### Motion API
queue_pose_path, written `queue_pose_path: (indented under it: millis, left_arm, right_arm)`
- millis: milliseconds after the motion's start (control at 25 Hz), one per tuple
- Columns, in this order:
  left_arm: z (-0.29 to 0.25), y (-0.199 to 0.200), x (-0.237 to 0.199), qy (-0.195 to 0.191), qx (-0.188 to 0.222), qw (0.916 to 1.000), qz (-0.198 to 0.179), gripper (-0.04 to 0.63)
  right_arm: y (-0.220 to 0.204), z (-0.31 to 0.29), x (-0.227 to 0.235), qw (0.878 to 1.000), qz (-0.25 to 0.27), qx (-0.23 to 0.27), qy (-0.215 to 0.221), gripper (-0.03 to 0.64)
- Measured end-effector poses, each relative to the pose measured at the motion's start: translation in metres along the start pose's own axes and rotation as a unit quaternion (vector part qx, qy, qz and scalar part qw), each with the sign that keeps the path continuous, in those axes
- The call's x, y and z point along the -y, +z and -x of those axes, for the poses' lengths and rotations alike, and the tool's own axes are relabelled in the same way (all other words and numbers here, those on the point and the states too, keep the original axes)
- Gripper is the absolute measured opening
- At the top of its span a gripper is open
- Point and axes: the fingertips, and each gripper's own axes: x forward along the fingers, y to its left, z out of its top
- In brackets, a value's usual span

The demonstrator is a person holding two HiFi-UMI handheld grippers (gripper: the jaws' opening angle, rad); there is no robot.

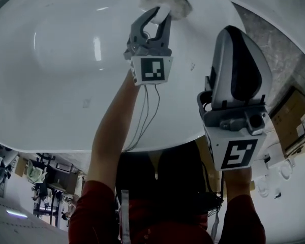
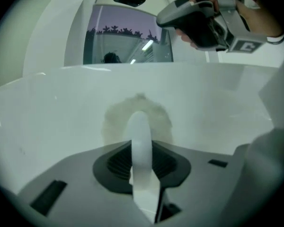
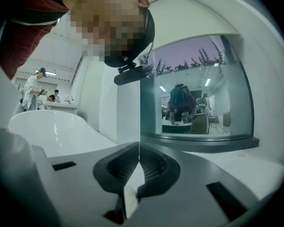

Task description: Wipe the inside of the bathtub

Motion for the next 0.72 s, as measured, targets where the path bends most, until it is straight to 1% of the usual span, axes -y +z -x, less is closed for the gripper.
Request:
queue_pose_path:
  millis: [200, 360, 480, 600, 720]
  left_arm:
    - [-0.019, -0.055, -0.008, -0.001, -0.030, 0.9994, -0.015, 0.094]
    - [-0.031, -0.107, -0.023, -0.003, -0.074, 0.9973, -0.007, 0.094]
    - [-0.036, -0.140, -0.026, -0.011, -0.118, 0.9929, -0.012, 0.094]
    - [-0.040, -0.166, -0.026, -0.017, -0.165, 0.9860, -0.013, 0.094]
    - [-0.043, -0.174, -0.028, -0.021, -0.180, 0.9830, -0.029, 0.094]
  right_arm:
    - [-0.018, -0.018, -0.018, 1.000, 0.007, -0.002, 0.022, 0.012]
    - [-0.052, -0.039, -0.041, 0.999, 0.006, -0.018, 0.028, 0.012]
    - [-0.070, -0.042, -0.049, 0.999, 0.000, -0.033, 0.031, 0.012]
    - [-0.078, -0.038, -0.048, 0.999, -0.009, -0.046, 0.028, 0.012]
    - [-0.082, -0.037, -0.047, 0.998, -0.018, -0.053, 0.024, 0.012]
